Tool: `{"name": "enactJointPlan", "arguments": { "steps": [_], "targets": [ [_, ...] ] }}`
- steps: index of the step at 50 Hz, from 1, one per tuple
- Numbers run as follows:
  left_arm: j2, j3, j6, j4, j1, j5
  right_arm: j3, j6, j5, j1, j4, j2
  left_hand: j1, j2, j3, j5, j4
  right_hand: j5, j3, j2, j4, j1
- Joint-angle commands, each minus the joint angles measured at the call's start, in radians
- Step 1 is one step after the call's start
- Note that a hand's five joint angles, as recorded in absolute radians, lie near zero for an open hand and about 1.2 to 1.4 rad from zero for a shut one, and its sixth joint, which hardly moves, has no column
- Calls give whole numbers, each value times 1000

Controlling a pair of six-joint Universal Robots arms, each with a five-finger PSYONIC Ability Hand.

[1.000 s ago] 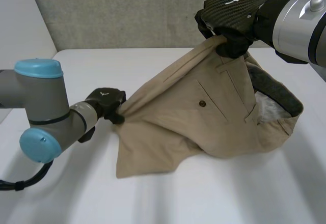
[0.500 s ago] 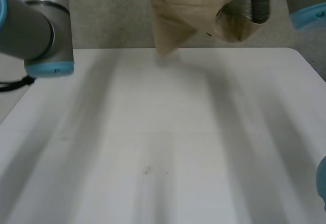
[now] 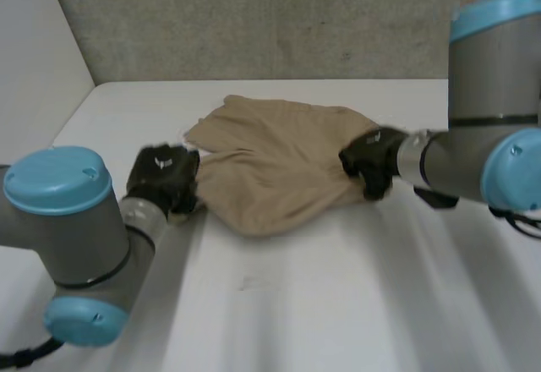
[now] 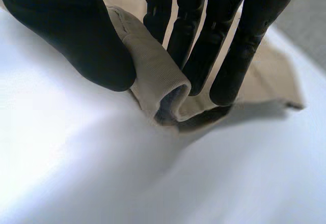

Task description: Fold the shorts.

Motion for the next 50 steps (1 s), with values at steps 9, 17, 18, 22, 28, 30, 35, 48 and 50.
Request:
{"name": "enactJointPlan", "arguments": {
  "steps": [9, 17, 18, 22, 28, 30, 35, 48, 50],
  "targets": [
    [163, -88, -2, -254, -13, 8, 560, 9, -2, -40, -261, -296, -694, -744, -741, -662, -744, 232, 213, 222, 204, 450],
    [211, -90, 1, -254, 37, 16, 758, 70, 1, -51, -493, -399, -956, -1006, -1002, -924, -1005, 232, 213, 222, 204, 450],
    [212, -91, 1, -251, 48, 16, 769, 84, 3, -54, -509, -400, -956, -1005, -1002, -924, -1005, 232, 213, 222, 204, 450],
    [217, -108, 24, -254, 104, 53, 824, 144, 1, -83, -575, -428, -941, -991, -987, -909, -990, 232, 213, 222, 204, 450],
    [221, -180, 93, -254, 163, 161, 899, 202, -5, -120, -671, -442, -929, -979, -976, -897, -979, 232, 213, 222, 204, 450],
    [220, -196, 103, -254, 165, 183, 909, 204, -5, -118, -678, -442, -926, -976, -973, -894, -976, 232, 213, 222, 204, 450],
    [217, -239, 106, -242, 159, 201, 921, 205, -5, -118, -684, -440, -894, -944, -941, -862, -944, 232, 213, 222, 204, 450],
    [191, -292, 113, -85, 125, 198, 950, 205, -5, -120, -701, -442, -724, -774, -770, -692, -773, 232, 213, 222, 204, 450],
    [178, -289, 113, -85, 125, 198, 950, 205, -5, -120, -701, -442, -721, -771, -767, -689, -770, 232, 213, 222, 204, 450]
  ]
}}
